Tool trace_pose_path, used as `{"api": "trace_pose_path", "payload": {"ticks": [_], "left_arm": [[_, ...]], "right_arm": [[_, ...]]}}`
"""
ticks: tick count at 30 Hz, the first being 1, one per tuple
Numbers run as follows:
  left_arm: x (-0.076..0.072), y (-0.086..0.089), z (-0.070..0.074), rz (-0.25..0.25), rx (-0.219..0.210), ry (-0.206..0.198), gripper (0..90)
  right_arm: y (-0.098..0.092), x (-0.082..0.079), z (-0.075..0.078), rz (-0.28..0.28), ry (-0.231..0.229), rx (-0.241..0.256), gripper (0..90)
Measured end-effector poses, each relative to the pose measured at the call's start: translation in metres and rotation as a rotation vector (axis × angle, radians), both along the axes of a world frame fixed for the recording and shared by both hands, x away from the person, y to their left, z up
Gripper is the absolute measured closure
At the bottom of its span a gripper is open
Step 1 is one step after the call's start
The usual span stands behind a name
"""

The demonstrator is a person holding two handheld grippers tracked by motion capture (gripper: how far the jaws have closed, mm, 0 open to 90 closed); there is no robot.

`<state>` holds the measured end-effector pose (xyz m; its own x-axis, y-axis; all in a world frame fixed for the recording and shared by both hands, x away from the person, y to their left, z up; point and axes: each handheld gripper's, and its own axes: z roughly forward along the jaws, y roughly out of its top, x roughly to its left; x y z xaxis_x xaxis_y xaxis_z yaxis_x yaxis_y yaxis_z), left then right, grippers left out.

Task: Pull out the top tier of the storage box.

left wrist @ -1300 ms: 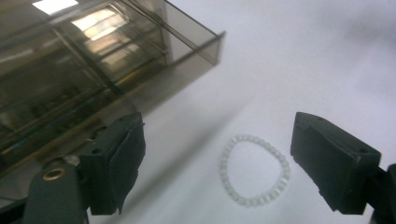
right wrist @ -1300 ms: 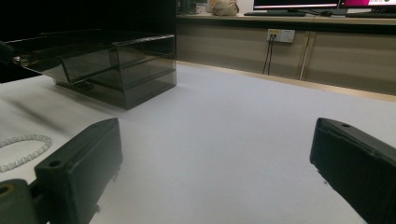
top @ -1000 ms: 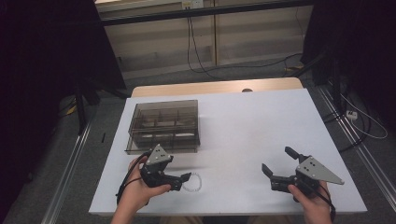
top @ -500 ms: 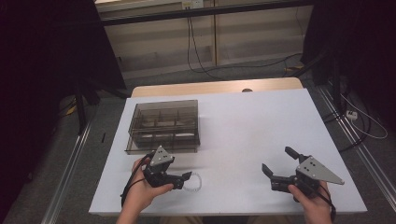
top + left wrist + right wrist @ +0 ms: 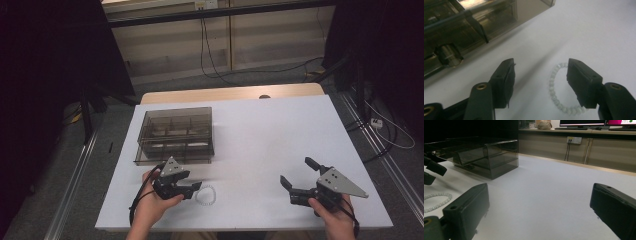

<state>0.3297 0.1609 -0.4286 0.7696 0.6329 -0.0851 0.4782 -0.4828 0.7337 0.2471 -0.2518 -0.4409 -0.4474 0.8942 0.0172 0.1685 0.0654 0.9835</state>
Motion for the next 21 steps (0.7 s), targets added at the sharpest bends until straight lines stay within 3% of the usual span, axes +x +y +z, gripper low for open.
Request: {"api": "trace_pose_path", "payload": {"ticks": [9,21], "left_arm": [[-0.001,-0.002,-0.006,-0.053,0.015,0.032,51.6],[0.002,-0.003,-0.013,-0.063,0.026,0.049,57.6]], "right_arm": [[0.001,0.0,0.0,0.001,-0.003,-0.003,1.8],[0.001,0.0,0.0,0.003,0.001,-0.002,1.8]]}}
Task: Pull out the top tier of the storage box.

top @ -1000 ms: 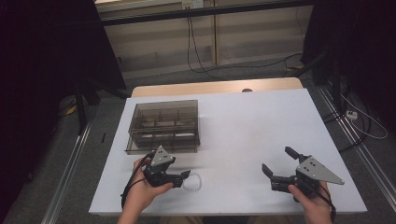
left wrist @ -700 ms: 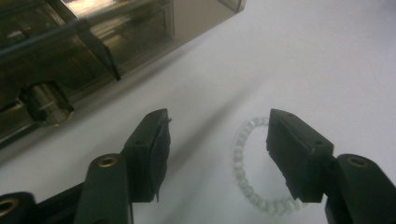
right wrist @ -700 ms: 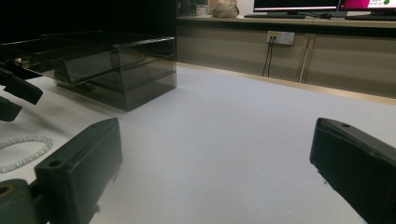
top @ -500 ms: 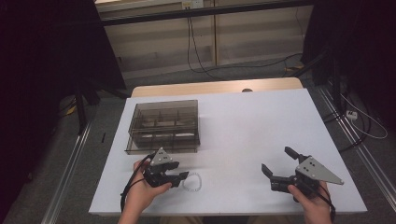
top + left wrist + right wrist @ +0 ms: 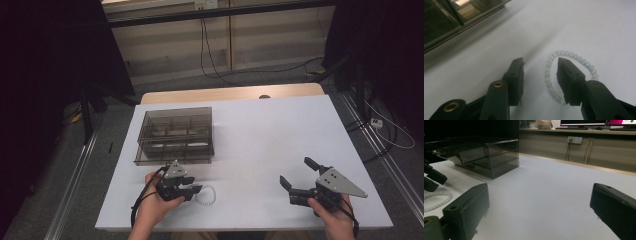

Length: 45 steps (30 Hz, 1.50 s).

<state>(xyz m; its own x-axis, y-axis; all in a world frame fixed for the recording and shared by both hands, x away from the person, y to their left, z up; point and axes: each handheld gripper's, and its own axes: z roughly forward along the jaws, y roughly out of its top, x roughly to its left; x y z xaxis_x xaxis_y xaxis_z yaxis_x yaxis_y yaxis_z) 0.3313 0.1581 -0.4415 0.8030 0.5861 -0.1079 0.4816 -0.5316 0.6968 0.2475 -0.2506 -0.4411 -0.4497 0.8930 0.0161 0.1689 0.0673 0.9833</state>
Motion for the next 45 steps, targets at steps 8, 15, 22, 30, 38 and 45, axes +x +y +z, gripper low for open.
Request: {"api": "trace_pose_path", "payload": {"ticks": [8,15,22,30,38,45], "left_arm": [[0.0004,-0.0002,-0.0025,-0.001,-0.001,0.01,64.9],[0.0003,-0.002,-0.0038,-0.013,0.006,0.023,69.2],[-0.0001,-0.0036,-0.0049,-0.015,0.017,0.042,75.2],[-0.0007,-0.0063,-0.0067,-0.019,0.044,0.032,81.7],[0.0016,-0.0082,-0.007,-0.028,0.056,0.042,84.5],[0.0022,-0.0076,-0.0082,-0.04,0.05,0.037,85.6]], "right_arm": [[0.0001,-0.0001,0.0002,0.0,-0.002,-0.002,1.8],[0.0002,-0.0001,0.0,0.002,0.001,-0.001,1.8],[0.0005,0.0002,-0.0006,0.002,0.002,-0.003,1.8],[0.0005,0.0001,-0.0006,0.005,0.002,-0.003,1.8],[0.0027,0.0007,-0.0015,0.007,0.003,-0.006,1.8],[0.0027,-0.0003,-0.0007,0.005,0.003,-0.012,1.8]]}}
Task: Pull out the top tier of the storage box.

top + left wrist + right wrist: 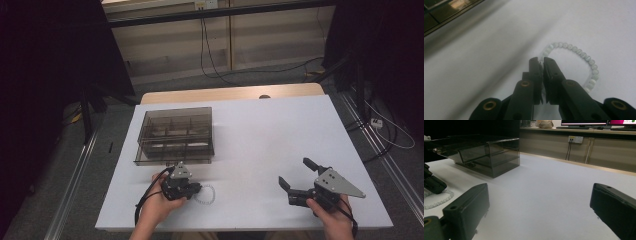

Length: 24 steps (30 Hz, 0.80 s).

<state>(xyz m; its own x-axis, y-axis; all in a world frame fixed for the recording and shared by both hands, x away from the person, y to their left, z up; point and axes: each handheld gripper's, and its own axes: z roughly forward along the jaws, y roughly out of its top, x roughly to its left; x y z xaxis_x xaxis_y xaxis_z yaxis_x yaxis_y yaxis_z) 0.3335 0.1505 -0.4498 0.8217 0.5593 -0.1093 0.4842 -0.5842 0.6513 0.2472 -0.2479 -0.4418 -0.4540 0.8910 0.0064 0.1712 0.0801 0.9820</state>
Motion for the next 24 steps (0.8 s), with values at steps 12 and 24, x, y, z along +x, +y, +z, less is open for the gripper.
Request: {"api": "trace_pose_path", "payload": {"ticks": [12,24], "left_arm": [[0.0036,-0.0007,0.0008,-0.004,0.003,0.03,86.2],[0.0054,0.0011,0.0004,0.026,-0.021,0.067,87.0]], "right_arm": [[-0.0005,0.0003,-0.0001,-0.001,0.004,-0.005,1.8],[-0.001,0.0011,-0.0003,0.0,0.001,0.0,1.8]]}}
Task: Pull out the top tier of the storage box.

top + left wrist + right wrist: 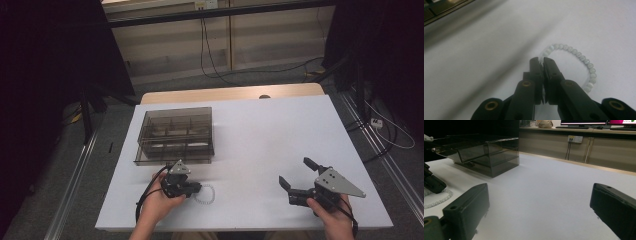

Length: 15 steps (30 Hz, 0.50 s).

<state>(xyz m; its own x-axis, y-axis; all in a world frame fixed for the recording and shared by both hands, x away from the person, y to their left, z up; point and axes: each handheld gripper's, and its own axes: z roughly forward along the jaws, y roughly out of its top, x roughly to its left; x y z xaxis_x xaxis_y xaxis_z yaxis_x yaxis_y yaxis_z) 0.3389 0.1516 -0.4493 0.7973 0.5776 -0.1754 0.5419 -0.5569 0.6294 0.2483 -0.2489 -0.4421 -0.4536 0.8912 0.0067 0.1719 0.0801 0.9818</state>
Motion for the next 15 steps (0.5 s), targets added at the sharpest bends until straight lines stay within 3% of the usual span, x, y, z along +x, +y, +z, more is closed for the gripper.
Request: {"api": "trace_pose_path", "payload": {"ticks": [4,5,15], "left_arm": [[-0.002,0.0014,-0.002,0.007,-0.014,-0.018,87.0],[-0.0021,0.002,-0.0028,0.025,-0.03,-0.006,87.0],[0.0013,0.0027,-0.0019,0.05,-0.044,0.043,87.4]], "right_arm": [[0.0016,-0.0002,0.0002,0.002,-0.002,-0.004,1.8],[0.0018,-0.0002,0.0003,0.003,-0.002,-0.005,1.8],[-0.0003,-0.0003,0.0007,-0.004,-0.001,-0.006,1.9]]}}
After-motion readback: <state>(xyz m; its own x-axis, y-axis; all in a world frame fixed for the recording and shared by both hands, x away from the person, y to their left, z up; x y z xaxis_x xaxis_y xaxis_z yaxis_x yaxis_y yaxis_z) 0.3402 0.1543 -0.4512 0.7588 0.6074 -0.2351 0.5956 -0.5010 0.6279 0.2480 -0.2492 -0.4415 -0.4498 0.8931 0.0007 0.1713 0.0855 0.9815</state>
